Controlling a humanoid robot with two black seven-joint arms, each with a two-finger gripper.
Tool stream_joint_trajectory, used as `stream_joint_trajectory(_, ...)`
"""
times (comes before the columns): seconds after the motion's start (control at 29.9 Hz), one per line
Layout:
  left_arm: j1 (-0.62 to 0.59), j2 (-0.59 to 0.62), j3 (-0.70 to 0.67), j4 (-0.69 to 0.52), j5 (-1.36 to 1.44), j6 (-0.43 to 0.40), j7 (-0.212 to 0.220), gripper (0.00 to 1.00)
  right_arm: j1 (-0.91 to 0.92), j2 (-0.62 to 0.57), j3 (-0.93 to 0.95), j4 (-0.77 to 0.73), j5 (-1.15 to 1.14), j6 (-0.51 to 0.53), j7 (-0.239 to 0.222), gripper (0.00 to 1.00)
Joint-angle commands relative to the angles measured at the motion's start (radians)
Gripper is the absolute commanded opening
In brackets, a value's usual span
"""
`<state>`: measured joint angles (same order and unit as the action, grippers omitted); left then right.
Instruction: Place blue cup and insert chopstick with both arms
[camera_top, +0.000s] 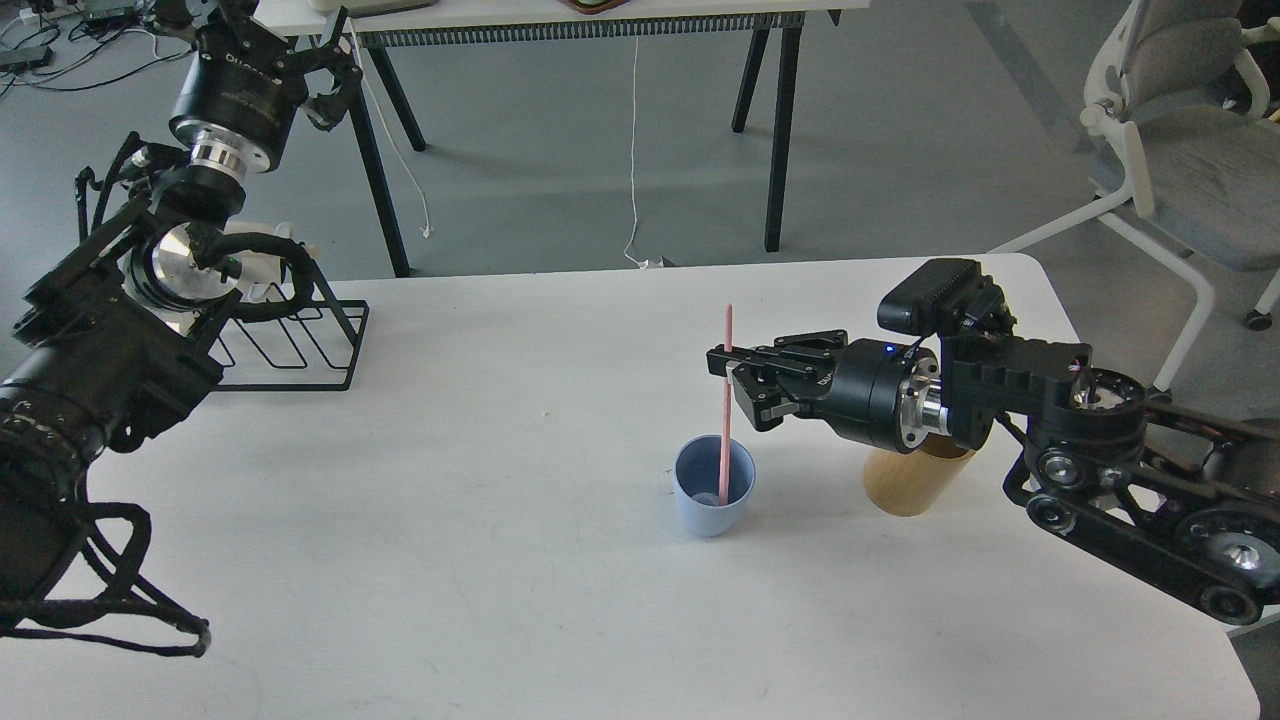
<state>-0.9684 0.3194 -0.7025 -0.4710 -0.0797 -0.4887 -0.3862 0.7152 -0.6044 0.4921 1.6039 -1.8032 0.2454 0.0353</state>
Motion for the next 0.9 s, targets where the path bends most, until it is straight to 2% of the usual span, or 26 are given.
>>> stream_joint_trajectory(0.0,0.000,0.000,0.000,0.000,0.000,0.000,0.000,1.00,-0.003,0.000,0.003,-0.006,0.004,0.000,-0.002,0.17)
stream_joint_trajectory(0.03,0.000,0.000,0.000,0.000,0.001,0.000,0.000,1.00,-0.005,0.000,0.003,-0.006,0.005,0.000,-0.002,0.23)
stream_joint_trajectory(0.1,0.002,0.000,0.000,0.000,0.001,0.000,0.000,1.00,-0.005,0.000,0.006,-0.006,0.013,0.002,-0.002,0.41)
stream_joint_trajectory(0.23,0.000,0.000,0.000,0.000,0.000,0.000,0.000,1.00,-0.002,0.000,0.031,-0.004,0.019,-0.003,0.005,0.63)
stream_joint_trajectory(0.33,0.000,0.000,0.000,0.000,0.000,0.000,0.000,1.00,-0.002,0.000,0.120,-0.006,0.083,0.000,0.006,0.76)
stream_joint_trajectory(0.4,0.000,-0.002,0.000,0.000,0.001,0.000,0.000,1.00,0.007,0.000,0.198,-0.016,0.174,0.003,0.005,0.97)
stream_joint_trajectory(0.57,0.000,-0.010,0.000,0.000,0.000,0.000,-0.002,1.00,0.049,0.005,0.377,-0.136,0.413,0.003,0.005,0.98)
stream_joint_trajectory(0.87,0.002,-0.029,-0.002,0.000,0.000,0.000,-0.003,1.00,0.075,0.072,0.577,-0.401,0.776,-0.008,0.009,0.99)
